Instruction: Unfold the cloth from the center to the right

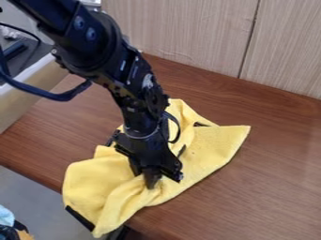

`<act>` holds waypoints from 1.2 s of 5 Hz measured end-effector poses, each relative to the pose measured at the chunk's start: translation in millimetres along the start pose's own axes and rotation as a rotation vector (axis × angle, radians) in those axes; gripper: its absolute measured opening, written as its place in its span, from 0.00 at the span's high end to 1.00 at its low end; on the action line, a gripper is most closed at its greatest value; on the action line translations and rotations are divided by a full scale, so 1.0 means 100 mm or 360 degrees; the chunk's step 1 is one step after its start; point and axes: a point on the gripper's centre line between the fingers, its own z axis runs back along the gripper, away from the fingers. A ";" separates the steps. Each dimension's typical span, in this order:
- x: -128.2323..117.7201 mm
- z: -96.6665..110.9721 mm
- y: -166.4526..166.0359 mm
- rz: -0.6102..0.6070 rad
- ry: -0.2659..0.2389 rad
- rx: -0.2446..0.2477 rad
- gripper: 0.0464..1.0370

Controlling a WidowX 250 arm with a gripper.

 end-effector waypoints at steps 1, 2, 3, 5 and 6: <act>0.03 0.08 -0.02 0.0007 -0.0038 -0.0009 0.98; 0.10 0.20 -0.09 0.0003 -0.0089 -0.0050 0.98; 0.19 0.31 -0.18 -0.0051 -0.0143 -0.0080 0.98; 0.22 0.41 -0.63 -0.0289 -0.0202 -0.0245 0.98; 0.18 0.33 -0.80 -0.0406 -0.0175 -0.0286 0.98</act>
